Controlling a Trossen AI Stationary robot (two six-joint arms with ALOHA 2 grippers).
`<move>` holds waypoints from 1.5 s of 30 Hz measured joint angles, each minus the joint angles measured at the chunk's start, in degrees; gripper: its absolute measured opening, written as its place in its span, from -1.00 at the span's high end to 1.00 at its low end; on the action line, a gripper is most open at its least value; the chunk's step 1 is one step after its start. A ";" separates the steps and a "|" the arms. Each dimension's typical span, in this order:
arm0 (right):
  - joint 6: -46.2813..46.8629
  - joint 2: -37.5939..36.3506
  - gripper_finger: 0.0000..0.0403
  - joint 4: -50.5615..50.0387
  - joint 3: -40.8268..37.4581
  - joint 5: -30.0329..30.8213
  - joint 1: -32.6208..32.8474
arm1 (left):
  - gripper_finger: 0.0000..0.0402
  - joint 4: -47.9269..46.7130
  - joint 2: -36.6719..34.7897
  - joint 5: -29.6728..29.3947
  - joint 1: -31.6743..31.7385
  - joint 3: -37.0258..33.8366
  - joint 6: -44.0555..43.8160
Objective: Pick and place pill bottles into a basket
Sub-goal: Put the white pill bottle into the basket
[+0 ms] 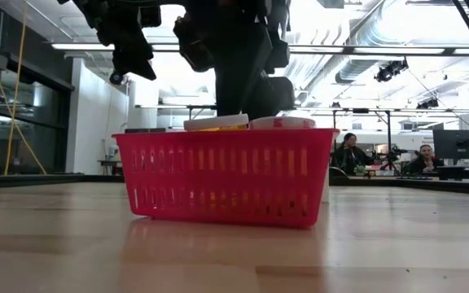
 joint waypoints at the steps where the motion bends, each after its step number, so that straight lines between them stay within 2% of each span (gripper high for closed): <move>1: -0.19 -0.20 -0.33 0.00 0.00 0.01 -0.14 | -0.43 0.00 0.00 0.00 0.00 0.00 0.05; 18: -3.84 -4.59 -0.33 0.22 0.11 0.71 -2.98 | -0.43 0.04 0.02 0.00 0.00 0.00 0.67; 23: -6.36 -4.62 -0.33 -0.51 3.03 2.28 -4.68 | -0.43 0.07 0.02 -0.02 0.00 0.00 1.52; 28: -8.77 -4.65 -0.33 -4.08 9.12 6.24 -7.15 | -0.43 0.07 0.02 -0.07 0.00 0.00 2.61; 32: -10.02 -4.71 -0.33 -11.62 12.77 9.89 -8.70 | -0.43 0.04 0.02 -0.04 0.00 0.00 3.80; 39: -10.35 -4.71 -0.33 -23.85 12.95 10.54 -8.92 | -0.43 -1.52 0.02 -0.11 0.00 0.00 7.00; 45: -9.41 -4.71 -0.33 -25.78 12.94 12.71 -8.78 | -0.43 -1.97 0.02 -0.37 0.00 0.00 10.04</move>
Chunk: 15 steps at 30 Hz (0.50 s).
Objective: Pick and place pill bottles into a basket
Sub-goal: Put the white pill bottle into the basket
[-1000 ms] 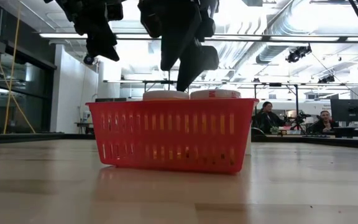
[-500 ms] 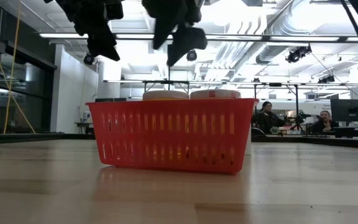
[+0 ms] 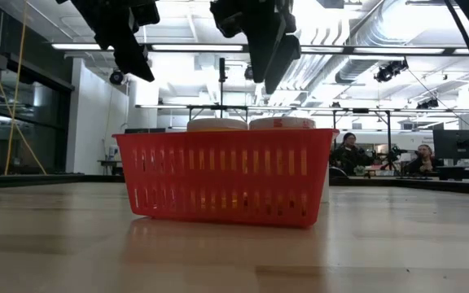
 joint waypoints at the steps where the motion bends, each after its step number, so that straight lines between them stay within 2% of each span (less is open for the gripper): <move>1: 0.47 0.00 -0.33 -0.06 0.00 0.06 0.00 | -0.43 -0.06 0.00 -0.06 0.00 0.00 0.29; 6: 2.77 0.17 -0.33 0.70 -4.43 0.06 0.00 | -0.43 -0.27 0.00 -0.22 0.00 0.00 1.17; 10: 3.89 0.20 -0.33 4.30 -10.85 -2.23 0.07 | -0.43 -0.57 0.00 -0.22 0.00 0.00 1.36; 15: 7.58 0.28 -0.33 7.29 -14.75 -4.60 0.07 | -0.43 -0.57 0.00 -0.11 0.00 0.00 1.32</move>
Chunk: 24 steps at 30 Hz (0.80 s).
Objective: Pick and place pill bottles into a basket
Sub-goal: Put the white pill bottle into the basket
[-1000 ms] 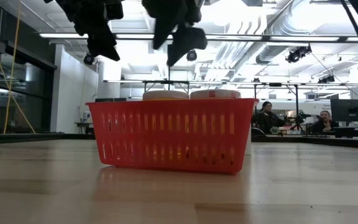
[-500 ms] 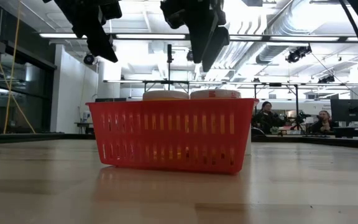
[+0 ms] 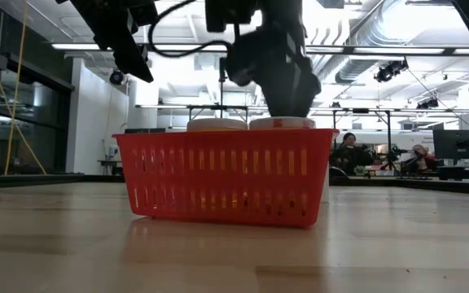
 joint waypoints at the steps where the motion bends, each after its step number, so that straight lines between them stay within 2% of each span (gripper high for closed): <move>1: 0.09 0.00 -0.33 0.35 -0.79 -0.43 0.00 | -0.43 0.00 0.00 0.20 0.00 0.00 -0.02; 9: 2.08 0.00 -0.33 0.32 -4.90 -2.06 0.09 | -0.43 0.00 0.00 0.62 0.00 0.00 -0.83; 24: 3.64 0.00 -0.33 2.26 -5.16 -1.65 0.57 | -0.43 -0.85 0.00 2.02 0.00 0.02 -0.90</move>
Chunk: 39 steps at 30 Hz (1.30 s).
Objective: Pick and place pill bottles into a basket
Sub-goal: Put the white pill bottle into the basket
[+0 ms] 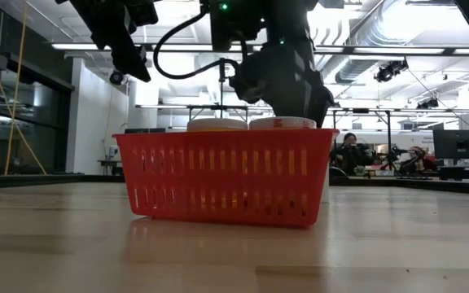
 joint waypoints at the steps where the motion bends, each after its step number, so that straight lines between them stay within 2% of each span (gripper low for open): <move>1: 0.10 0.00 -0.33 0.02 0.00 0.00 0.00 | -0.43 -0.37 0.00 0.00 0.00 -0.01 0.00; 10: 1.31 -0.09 -0.33 2.41 -4.52 -2.00 0.39 | -0.43 -1.66 0.00 0.00 0.00 0.01 0.05; 13: 1.28 -0.02 -0.33 3.32 -4.56 -3.53 0.48 | -0.43 -1.64 0.00 0.00 0.00 0.01 0.21; 21: 1.39 -0.02 -0.31 5.85 -4.55 -2.75 0.72 | -0.43 -1.71 0.00 0.00 0.00 -0.01 0.28; 34: 1.52 -0.02 0.19 5.88 -4.54 -2.75 0.87 | -0.43 -1.73 0.00 0.00 0.00 0.01 0.48; 39: 1.41 -0.04 0.15 5.88 -4.52 -1.77 0.90 | -0.43 -1.73 0.00 0.00 0.00 0.01 0.50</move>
